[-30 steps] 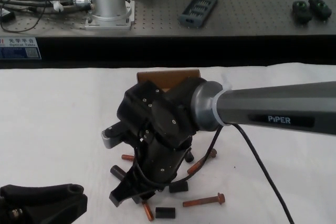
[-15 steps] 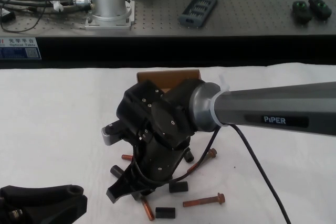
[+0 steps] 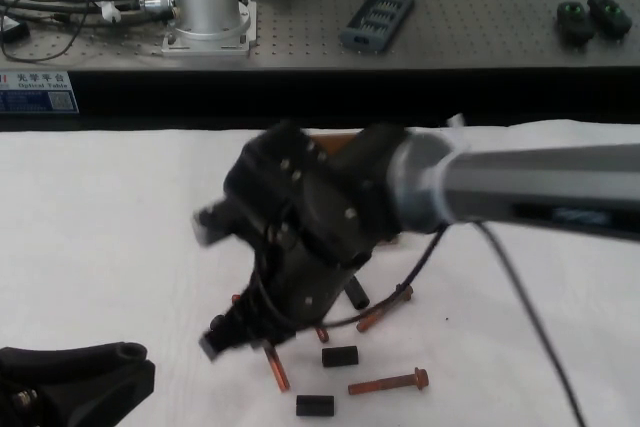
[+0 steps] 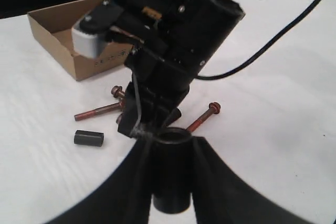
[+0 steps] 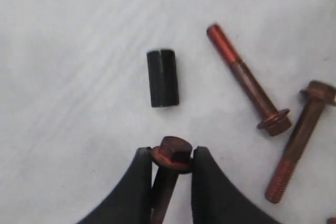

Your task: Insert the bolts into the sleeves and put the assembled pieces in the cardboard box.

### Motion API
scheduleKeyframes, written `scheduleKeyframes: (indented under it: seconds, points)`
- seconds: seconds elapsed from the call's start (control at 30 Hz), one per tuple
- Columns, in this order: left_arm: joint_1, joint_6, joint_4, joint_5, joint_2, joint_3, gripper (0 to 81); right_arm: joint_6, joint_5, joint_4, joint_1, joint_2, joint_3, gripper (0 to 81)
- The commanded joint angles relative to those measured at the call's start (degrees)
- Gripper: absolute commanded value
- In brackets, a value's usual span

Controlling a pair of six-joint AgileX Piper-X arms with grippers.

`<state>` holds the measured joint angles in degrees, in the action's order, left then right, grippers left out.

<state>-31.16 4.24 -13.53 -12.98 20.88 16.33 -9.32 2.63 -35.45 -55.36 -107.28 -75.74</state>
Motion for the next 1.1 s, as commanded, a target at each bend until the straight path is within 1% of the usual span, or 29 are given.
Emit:
scheduleKeyframes:
  seconds: [0.0, 0.1, 0.17, 0.27, 0.33, 0.47, 0.57, 0.63, 0.7, 0.77, 0.87, 0.97, 1.07]
  points:
    - [0.10, -3.56, 0.29, -3.02, 0.23, 0.14, 0.7, -0.12, -0.88, 1.32, -0.11, 1.79, 0.37, 3.1]
    - [0.10, -5.53, 0.57, -4.65, 2.24, 0.14, 0.7, -0.12, -1.91, 3.84, -0.11, 5.96, 4.00, 3.1]
    - [0.10, -6.43, 2.53, -7.27, 4.34, 0.14, 0.7, -0.12, -2.05, 5.67, -0.11, 8.80, 7.00, 3.1]
    - [0.10, -6.42, 7.97, -9.94, 8.04, 0.14, 0.7, -0.12, -2.17, 10.24, -0.11, 13.95, 13.06, 3.1]
    - [0.10, -6.42, 12.08, -11.16, 11.18, 0.14, 0.7, -0.12, -3.94, 13.01, -0.11, 18.17, 17.03, 3.1]
    - [-0.02, -6.42, 18.60, -16.74, 17.47, 0.14, 0.7, 0.33, -6.45, 17.85, -0.11, 27.02, 23.94, 3.1]
    - [-0.02, -6.42, 22.47, -20.44, 21.77, 0.14, 0.7, 2.52, -7.49, 20.71, 0.03, 34.17, 28.82, 3.1]
    - [-0.54, -6.42, 25.38, -21.13, 24.12, 0.14, 0.7, 3.16, -7.48, 22.47, 0.02, 38.08, 31.66, 3.1]
    - [-1.18, -6.42, 28.80, -21.14, 25.95, 0.14, 0.7, 3.31, -6.54, 23.65, 0.02, 41.98, 33.92, 3.1]
    - [-2.01, -6.31, 32.19, -21.71, 27.64, 0.14, 0.7, 4.74, -3.39, 24.53, 0.02, 45.51, 35.63, 3.1]
    - [-3.92, -6.31, 35.77, -24.73, 30.56, 0.14, 0.7, 7.04, 1.64, 28.62, 0.02, 49.79, 37.79, 3.1]
    - [-6.05, -5.98, 38.63, -25.22, 33.20, 0.14, 0.7, 7.91, 4.54, 32.05, 0.02, 53.10, 38.85, 3.1]
    - [-8.16, -5.53, 43.43, -25.22, 35.78, 0.14, 0.7, 8.12, 5.97, 32.70, 0.02, 55.47, 38.87, 3.1]
